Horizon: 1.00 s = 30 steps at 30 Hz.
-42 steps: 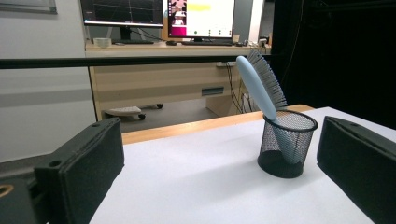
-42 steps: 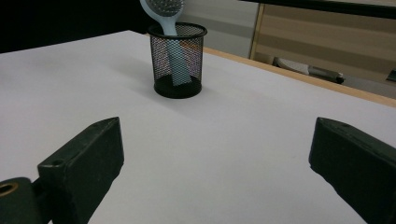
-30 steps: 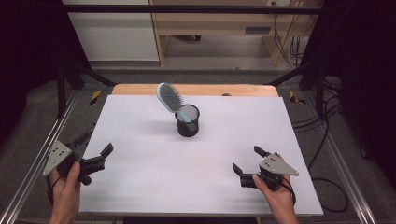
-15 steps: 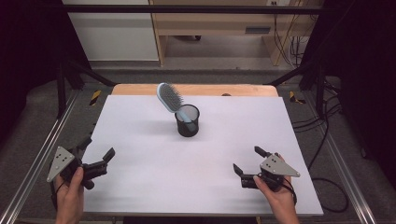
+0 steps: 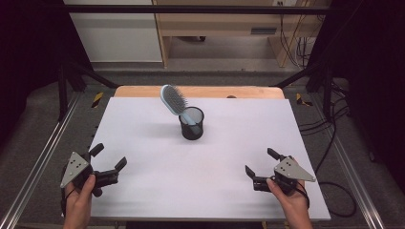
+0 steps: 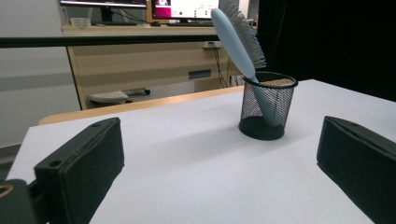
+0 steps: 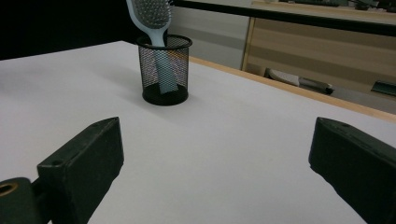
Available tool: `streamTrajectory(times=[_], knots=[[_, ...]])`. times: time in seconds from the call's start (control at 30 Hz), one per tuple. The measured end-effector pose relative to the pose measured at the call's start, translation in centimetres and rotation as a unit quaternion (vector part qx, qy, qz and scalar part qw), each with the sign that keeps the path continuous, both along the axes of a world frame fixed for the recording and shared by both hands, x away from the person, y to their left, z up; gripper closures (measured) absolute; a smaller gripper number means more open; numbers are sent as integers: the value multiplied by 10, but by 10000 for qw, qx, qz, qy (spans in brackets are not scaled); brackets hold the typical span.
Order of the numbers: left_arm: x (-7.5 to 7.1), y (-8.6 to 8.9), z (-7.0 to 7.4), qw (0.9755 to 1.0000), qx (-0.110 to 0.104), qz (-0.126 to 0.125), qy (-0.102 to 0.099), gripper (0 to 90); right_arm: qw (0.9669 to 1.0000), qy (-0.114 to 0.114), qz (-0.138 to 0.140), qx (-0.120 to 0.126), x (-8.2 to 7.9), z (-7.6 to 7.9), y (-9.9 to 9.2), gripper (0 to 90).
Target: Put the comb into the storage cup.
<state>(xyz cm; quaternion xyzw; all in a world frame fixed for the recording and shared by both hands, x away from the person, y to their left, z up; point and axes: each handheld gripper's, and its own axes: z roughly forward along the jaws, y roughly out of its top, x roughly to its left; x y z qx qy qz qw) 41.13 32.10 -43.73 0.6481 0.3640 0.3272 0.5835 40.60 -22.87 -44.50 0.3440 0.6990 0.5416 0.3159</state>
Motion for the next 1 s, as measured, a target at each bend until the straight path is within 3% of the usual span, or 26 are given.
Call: streamTrajectory(times=[0.37,0.6,0.73,0.8,1.0], knots=[[-2,-9,-3,9997,139,-186,25,7,10000,-8,-6,52,2,-2,-15,33],[-5,-6,-6,9996,120,-252,71,7,9996,145,142,216,5,-8,-19,32],[-7,-5,-8,9994,120,-294,128,8,9996,204,176,-1,6,-12,-21,31],[-7,-4,-9,9994,163,-266,127,7,9994,271,227,-12,7,-14,-22,31],[-9,-3,-7,9998,34,-162,87,6,9990,315,305,-3,7,-16,-20,31]])
